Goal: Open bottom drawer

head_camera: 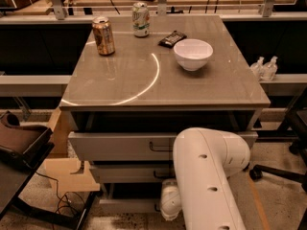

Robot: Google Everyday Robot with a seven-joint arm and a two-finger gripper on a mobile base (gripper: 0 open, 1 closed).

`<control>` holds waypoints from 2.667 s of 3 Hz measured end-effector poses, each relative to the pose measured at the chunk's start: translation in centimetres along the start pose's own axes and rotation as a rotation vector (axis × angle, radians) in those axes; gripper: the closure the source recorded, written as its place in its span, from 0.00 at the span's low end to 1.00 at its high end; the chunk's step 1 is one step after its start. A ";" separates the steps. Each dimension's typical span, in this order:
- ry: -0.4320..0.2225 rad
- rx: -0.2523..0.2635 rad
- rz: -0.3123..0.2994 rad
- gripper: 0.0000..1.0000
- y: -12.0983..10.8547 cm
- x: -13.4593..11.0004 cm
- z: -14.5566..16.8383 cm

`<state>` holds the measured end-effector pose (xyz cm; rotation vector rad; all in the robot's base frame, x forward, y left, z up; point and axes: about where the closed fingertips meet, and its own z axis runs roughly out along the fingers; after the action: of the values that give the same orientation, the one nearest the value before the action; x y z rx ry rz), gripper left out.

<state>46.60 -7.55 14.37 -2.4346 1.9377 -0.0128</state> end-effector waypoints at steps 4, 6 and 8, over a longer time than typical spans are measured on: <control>0.004 0.009 0.015 1.00 0.7 0.2 -0.6; 0.003 0.014 0.022 1.00 1.1 0.2 -0.7; 0.003 0.025 0.032 1.00 1.8 0.1 -1.0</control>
Offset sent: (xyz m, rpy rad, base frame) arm -0.0174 -0.0121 0.0262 0.0005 -0.0544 -0.0497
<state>44.80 -8.05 15.33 -2.3893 1.9652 -0.0398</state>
